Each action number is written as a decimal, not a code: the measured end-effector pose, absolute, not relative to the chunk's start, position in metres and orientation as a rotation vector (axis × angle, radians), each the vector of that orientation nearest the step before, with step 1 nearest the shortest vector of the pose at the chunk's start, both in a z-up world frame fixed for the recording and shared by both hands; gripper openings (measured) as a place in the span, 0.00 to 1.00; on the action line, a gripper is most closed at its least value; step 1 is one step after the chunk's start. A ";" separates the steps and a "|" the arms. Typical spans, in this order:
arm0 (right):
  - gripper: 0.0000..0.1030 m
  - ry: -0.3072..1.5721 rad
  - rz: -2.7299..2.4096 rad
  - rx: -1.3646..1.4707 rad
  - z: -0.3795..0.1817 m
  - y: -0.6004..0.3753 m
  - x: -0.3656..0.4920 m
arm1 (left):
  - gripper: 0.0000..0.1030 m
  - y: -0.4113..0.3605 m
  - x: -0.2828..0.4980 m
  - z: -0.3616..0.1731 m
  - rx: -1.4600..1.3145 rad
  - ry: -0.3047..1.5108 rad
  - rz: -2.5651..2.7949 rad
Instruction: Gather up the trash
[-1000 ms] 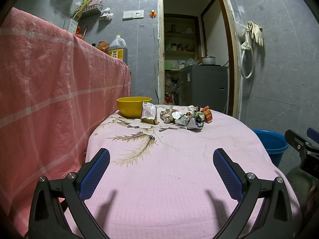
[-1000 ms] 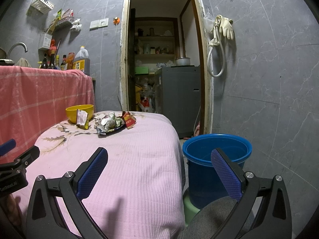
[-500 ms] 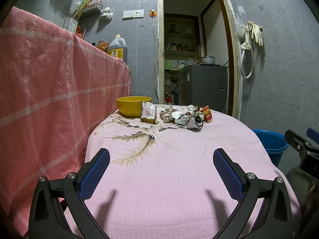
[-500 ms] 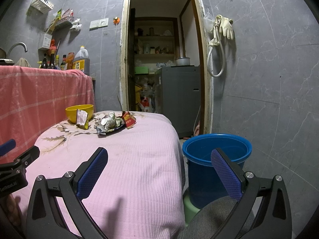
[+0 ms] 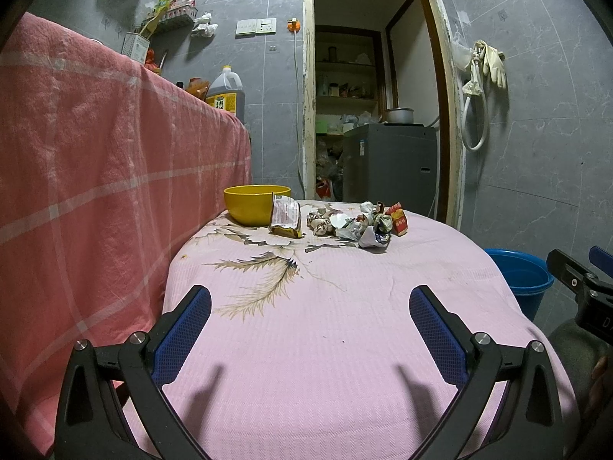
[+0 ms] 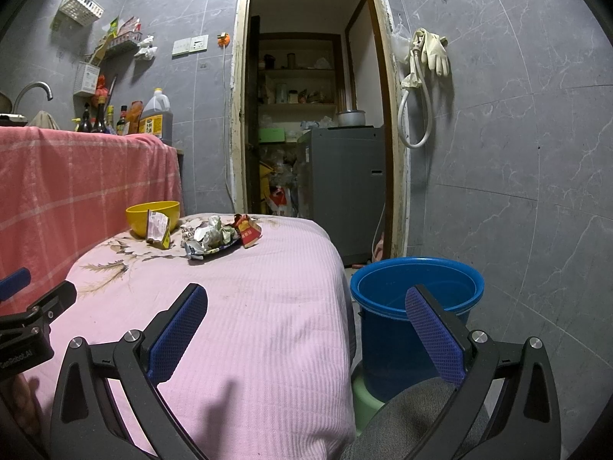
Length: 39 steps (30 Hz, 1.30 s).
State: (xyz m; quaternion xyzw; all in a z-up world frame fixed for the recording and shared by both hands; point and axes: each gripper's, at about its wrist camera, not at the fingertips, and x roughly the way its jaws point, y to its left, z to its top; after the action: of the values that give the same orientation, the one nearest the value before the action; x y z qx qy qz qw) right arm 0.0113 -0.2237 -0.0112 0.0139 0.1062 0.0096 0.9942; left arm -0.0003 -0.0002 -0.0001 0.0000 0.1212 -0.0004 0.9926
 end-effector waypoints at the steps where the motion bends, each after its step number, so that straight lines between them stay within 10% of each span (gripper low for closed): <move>1: 1.00 0.213 0.020 0.028 -0.011 -0.224 0.011 | 0.99 0.000 0.000 0.000 0.000 0.243 0.000; 39: 1.00 0.104 0.123 -0.023 0.026 -0.215 0.046 | 0.99 0.000 0.023 0.039 -0.050 0.223 0.015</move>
State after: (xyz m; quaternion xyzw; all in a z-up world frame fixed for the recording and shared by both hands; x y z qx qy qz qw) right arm 0.0461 -0.2153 0.0263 -0.0116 0.0518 0.0615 0.9967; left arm 0.0227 0.0004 0.0390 -0.0250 0.1113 0.0074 0.9934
